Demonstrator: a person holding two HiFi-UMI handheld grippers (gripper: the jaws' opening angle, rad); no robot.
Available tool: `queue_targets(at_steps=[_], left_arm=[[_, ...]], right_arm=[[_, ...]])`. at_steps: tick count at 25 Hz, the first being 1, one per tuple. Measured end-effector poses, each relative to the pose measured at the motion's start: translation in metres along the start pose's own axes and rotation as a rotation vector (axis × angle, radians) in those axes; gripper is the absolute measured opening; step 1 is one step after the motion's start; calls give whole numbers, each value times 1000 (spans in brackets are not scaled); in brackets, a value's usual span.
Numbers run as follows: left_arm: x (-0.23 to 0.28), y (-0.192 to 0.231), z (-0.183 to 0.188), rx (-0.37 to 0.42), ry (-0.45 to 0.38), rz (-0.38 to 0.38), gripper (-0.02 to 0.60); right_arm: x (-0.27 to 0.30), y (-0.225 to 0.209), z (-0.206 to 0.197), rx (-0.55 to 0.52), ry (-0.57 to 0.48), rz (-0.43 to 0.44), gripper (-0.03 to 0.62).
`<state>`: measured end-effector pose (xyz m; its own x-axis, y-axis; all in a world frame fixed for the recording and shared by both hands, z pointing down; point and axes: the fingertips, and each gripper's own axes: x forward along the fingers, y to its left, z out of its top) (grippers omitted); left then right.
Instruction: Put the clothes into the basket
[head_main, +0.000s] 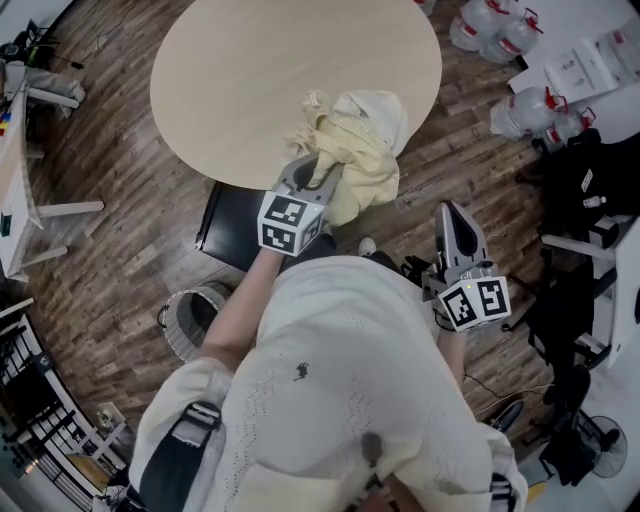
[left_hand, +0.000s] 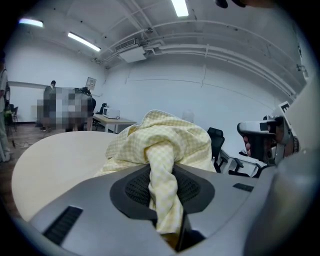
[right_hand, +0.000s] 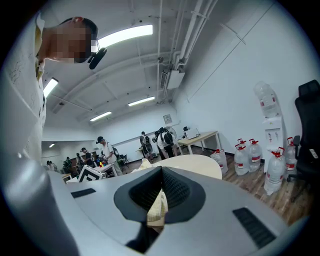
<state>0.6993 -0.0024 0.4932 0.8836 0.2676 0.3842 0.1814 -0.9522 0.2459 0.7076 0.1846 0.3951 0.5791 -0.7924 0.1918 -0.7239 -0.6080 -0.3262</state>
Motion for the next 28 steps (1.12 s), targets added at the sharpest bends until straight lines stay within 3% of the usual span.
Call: queue_targets(at_steps=[17,28], left_arm=[[-44,-93,21,-55,-155,114,109],[-82,-149,2,-92,-220,237,109]], right_arm=[[-54,-35,9,-27,32,156,8],[-89,-41,1,-45,69,297,8]])
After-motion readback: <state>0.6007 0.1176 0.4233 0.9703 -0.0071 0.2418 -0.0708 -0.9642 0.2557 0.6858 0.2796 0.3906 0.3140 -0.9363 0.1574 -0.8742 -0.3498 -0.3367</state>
